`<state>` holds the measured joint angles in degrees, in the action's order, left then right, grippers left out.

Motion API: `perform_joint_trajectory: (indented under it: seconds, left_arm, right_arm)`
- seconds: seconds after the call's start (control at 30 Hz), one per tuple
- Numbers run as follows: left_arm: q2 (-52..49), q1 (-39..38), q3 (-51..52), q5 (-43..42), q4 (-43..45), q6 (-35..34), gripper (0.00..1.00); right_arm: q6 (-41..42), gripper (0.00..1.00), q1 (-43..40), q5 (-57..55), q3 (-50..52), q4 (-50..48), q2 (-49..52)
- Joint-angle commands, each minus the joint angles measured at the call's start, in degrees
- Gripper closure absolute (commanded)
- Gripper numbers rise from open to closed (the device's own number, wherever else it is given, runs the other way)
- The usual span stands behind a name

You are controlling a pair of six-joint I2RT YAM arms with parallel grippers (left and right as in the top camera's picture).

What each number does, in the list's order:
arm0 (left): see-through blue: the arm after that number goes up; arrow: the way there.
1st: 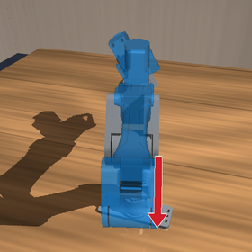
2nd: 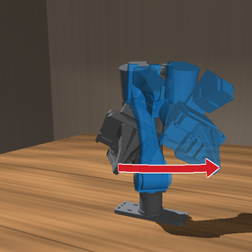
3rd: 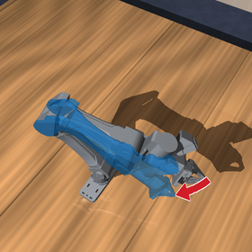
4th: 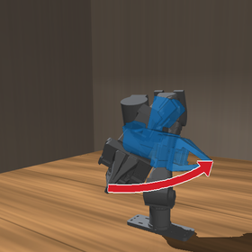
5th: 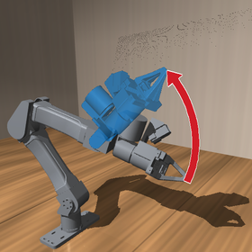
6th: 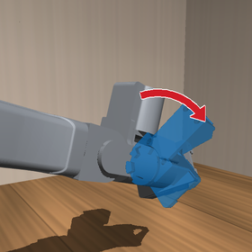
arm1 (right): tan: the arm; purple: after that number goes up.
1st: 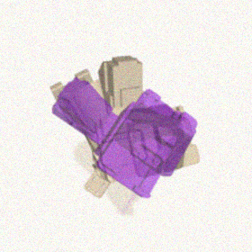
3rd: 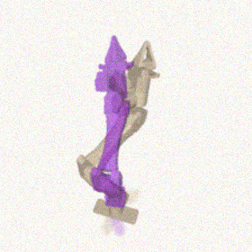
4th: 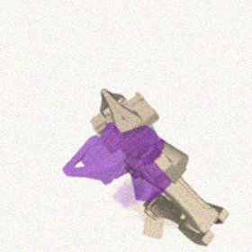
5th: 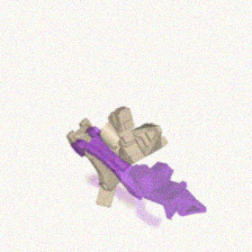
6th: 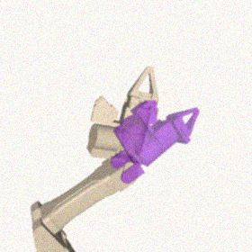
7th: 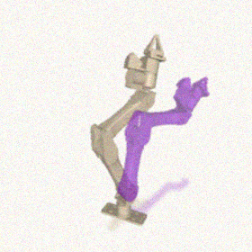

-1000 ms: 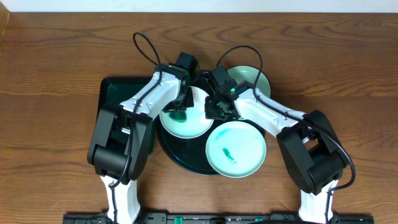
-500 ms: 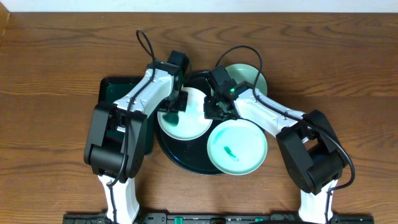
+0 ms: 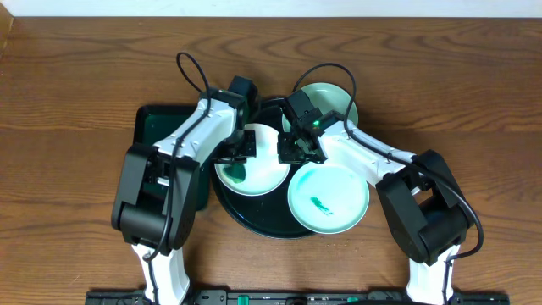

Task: Clean dirty plates on tray and stack at the side
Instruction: 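Scrub the white plate with the sponge in the left gripper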

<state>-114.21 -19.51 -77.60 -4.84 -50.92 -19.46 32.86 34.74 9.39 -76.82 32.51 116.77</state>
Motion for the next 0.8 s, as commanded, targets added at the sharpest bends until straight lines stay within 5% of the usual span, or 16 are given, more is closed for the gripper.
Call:
perform_joint_trajectory:
  seconds: [0.0, 0.3, 0.53, 0.77]
  left_arm:
    - [-0.9, -3.4, 2.1, -10.3, 2.4, 0.2, 0.93]
    - [-0.9, -5.1, 2.1, -17.4, 8.0, 7.9, 0.93]
    - [-0.9, -0.9, 2.0, 9.4, 10.4, -9.5, 0.93]
    - [-0.9, 1.1, 1.9, 15.7, 4.7, -14.6, 0.93]
  right_arm:
    - [-0.4, 0.99, 0.5, 0.6, 0.5, 1.1, 1.5]
    - [-0.8, 0.99, 0.5, 1.4, 0.5, 1.2, 1.5]
    - [-0.8, 0.99, 0.5, 1.4, 0.5, 1.2, 1.5]
    - [-0.7, 0.99, 0.4, 1.2, 0.5, 1.1, 1.5]
